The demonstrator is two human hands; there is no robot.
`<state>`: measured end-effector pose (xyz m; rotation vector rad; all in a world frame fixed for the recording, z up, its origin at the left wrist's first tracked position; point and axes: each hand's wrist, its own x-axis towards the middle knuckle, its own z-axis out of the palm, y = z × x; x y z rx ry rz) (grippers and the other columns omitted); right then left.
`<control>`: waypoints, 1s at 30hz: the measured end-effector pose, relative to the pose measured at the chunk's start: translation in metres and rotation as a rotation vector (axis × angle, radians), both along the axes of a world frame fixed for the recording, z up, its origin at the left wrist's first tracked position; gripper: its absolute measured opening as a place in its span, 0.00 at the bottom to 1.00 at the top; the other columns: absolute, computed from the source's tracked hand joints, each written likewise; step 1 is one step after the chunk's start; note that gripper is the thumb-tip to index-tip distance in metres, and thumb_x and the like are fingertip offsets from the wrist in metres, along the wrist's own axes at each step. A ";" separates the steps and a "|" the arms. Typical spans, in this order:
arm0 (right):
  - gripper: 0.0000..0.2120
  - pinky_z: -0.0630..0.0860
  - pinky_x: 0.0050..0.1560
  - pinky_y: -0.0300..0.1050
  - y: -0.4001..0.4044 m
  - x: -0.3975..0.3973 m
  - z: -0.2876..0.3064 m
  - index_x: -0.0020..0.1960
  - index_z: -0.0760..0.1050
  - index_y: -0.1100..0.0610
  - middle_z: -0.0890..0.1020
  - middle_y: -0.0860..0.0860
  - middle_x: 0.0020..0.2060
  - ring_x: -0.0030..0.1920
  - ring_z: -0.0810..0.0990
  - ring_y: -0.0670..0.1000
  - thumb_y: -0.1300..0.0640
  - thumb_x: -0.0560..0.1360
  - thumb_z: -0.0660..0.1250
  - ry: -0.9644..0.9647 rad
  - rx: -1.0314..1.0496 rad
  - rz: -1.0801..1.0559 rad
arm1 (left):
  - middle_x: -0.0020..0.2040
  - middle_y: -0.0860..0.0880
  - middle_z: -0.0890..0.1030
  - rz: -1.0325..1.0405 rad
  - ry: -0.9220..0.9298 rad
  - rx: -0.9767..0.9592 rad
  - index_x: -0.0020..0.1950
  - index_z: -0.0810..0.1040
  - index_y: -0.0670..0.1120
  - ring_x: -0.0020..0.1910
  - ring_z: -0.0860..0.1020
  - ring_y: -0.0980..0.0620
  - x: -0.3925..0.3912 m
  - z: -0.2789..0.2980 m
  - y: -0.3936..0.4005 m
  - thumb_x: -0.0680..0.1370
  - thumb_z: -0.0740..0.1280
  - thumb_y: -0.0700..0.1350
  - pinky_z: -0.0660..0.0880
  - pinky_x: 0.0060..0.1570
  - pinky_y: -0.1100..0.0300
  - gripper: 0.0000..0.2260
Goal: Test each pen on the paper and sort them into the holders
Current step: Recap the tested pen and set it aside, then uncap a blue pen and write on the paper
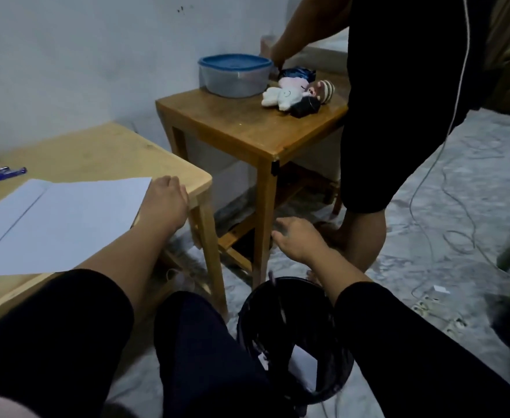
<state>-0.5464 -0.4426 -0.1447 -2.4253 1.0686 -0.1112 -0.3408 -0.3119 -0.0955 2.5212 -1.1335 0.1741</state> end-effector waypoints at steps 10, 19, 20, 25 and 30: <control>0.25 0.58 0.73 0.52 0.010 0.071 0.065 0.74 0.57 0.61 0.64 0.58 0.73 0.74 0.58 0.56 0.50 0.81 0.49 0.129 -0.406 0.229 | 0.60 0.40 0.73 0.097 0.000 0.145 0.63 0.70 0.40 0.59 0.71 0.43 0.000 0.024 0.005 0.79 0.56 0.44 0.70 0.58 0.54 0.15; 0.22 0.65 0.66 0.51 0.053 0.177 0.164 0.69 0.64 0.62 0.70 0.58 0.67 0.68 0.67 0.56 0.52 0.80 0.50 -0.063 -0.542 0.398 | 0.55 0.38 0.75 0.194 -0.171 -0.003 0.56 0.72 0.35 0.57 0.71 0.42 0.055 0.096 0.048 0.81 0.51 0.43 0.69 0.54 0.52 0.16; 0.22 0.66 0.65 0.51 0.060 0.190 0.172 0.69 0.64 0.62 0.70 0.58 0.67 0.67 0.67 0.57 0.52 0.80 0.50 -0.077 -0.546 0.416 | 0.55 0.38 0.75 0.224 -0.183 0.003 0.56 0.72 0.35 0.58 0.71 0.42 0.066 0.102 0.055 0.81 0.51 0.44 0.69 0.54 0.53 0.15; 0.23 0.67 0.64 0.50 0.099 0.252 0.191 0.70 0.63 0.61 0.68 0.57 0.69 0.69 0.66 0.57 0.49 0.80 0.49 -0.124 -0.514 0.539 | 0.58 0.38 0.73 0.357 -0.223 0.011 0.59 0.70 0.35 0.60 0.70 0.42 0.110 0.125 0.103 0.80 0.53 0.46 0.68 0.57 0.52 0.16; 0.22 0.67 0.63 0.50 0.143 0.316 0.173 0.70 0.63 0.61 0.67 0.56 0.70 0.70 0.65 0.56 0.50 0.80 0.51 -0.112 -0.454 0.686 | 0.57 0.40 0.74 0.482 -0.185 0.088 0.59 0.72 0.36 0.59 0.71 0.43 0.165 0.109 0.158 0.80 0.53 0.46 0.69 0.56 0.54 0.16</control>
